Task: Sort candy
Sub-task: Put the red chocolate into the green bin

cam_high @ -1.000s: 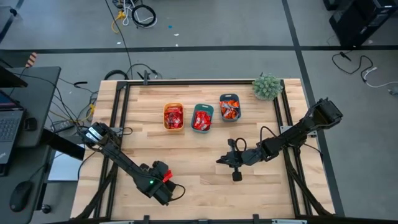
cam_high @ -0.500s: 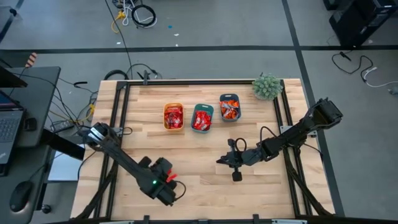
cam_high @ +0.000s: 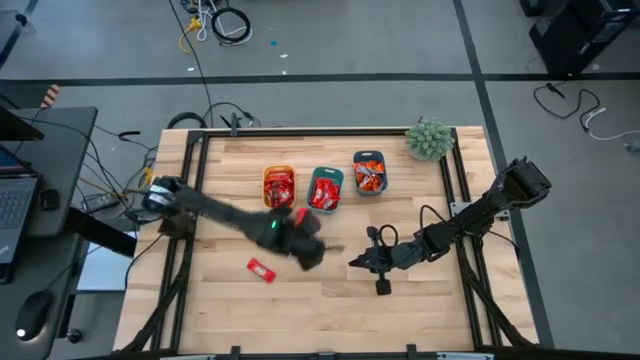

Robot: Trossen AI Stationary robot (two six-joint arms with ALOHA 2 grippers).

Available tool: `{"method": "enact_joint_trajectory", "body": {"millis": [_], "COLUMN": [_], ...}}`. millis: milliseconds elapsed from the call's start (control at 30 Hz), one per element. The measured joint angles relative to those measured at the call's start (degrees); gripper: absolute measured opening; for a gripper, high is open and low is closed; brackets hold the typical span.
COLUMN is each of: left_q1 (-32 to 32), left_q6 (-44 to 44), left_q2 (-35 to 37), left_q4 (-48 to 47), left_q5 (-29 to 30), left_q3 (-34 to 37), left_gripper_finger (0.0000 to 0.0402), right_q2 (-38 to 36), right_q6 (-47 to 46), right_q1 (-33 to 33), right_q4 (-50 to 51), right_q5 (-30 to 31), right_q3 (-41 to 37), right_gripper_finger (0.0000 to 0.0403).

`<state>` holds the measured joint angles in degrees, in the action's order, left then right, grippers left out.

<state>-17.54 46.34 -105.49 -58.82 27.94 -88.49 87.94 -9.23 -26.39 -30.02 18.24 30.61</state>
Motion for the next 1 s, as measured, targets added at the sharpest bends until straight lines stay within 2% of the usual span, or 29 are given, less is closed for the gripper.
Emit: {"method": "enact_joint_trajectory", "body": {"millis": [100, 267, 533, 767, 1000], "left_q1": [6.05, 15.51, 28.37, 31.91, 31.78], "left_q6": [-7.96, -16.35, -17.74, -17.67, -17.01], "left_q2": [0.15, 0.19, 0.16, 0.03, 0.02], "left_q4": [5.05, 13.62, 18.99, 29.71, 32.25], "left_q5": [-2.61, -7.53, -14.88, -25.9, -26.58], "left_q3": [0.01, 0.01, 2.54, 9.93, 12.7], "left_gripper_finger": [0.0057, 0.0056, 0.0055, 0.0055, 0.006], "right_q2": [0.0, 0.0, 0.0, 0.0, 0.0], "right_q6": [-0.04, -0.33, -2.74, -3.04, -3.08], "right_q1": [-0.3, -0.66, -0.66, -0.66, -0.37], "right_q4": [-0.02, -0.44, -0.4, -0.36, -0.35], "right_q5": [0.0, 0.02, 0.81, 1.57, 1.6], "right_q3": [0.0, 0.0, 0.0, 0.0, 0.0], "right_gripper_finger": [0.0, 0.0, 0.0, 0.0, 0.0]}}
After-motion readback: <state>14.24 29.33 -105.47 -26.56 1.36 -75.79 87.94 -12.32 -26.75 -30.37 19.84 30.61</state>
